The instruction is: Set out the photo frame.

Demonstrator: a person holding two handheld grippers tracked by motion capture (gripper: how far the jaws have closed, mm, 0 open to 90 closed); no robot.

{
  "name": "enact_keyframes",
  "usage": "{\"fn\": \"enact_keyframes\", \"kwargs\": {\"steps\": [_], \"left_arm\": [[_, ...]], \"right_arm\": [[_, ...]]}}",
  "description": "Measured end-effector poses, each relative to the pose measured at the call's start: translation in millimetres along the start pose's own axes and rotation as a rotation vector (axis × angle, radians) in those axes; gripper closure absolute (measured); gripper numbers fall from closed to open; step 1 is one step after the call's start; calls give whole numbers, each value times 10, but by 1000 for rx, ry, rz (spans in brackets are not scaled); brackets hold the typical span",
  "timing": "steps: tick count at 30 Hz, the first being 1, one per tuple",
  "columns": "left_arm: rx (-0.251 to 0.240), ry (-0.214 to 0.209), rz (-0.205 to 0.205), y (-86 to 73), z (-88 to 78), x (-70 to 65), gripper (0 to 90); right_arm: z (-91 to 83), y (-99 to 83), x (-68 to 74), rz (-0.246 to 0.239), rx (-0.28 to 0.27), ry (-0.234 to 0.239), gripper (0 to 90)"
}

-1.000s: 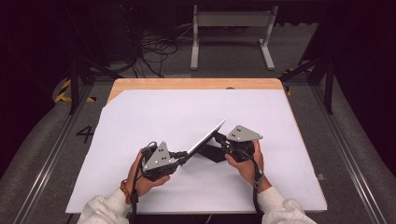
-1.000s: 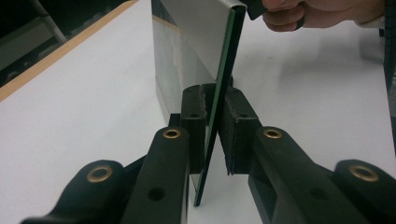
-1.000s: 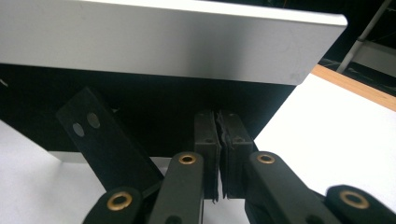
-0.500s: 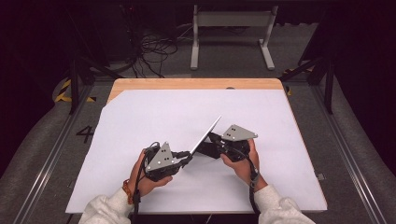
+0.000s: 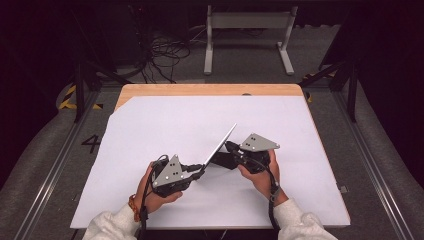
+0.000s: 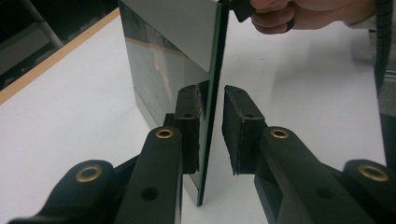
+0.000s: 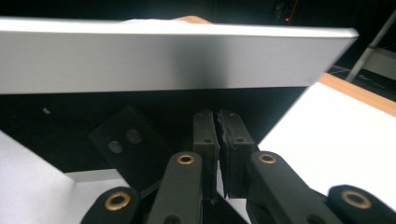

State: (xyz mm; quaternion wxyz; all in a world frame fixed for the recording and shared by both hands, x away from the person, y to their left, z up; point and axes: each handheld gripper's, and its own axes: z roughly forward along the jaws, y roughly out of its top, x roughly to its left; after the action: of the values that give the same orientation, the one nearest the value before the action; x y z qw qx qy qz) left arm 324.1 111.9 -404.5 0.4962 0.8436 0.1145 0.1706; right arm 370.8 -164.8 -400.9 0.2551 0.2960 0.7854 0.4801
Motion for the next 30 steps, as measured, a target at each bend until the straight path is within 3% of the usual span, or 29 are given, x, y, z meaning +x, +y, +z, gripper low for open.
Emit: {"fn": "enact_keyframes", "kwargs": {"steps": [8, 30], "left_arm": [[1, -1, 13, 19, -3, -20, 827], [2, -2, 30, 88, 127, -82, 807]], "right_arm": [[-37, 89, -32, 2, -12, 15, 869], [78, 132, 22, -21, 5, 24, 887]]}}
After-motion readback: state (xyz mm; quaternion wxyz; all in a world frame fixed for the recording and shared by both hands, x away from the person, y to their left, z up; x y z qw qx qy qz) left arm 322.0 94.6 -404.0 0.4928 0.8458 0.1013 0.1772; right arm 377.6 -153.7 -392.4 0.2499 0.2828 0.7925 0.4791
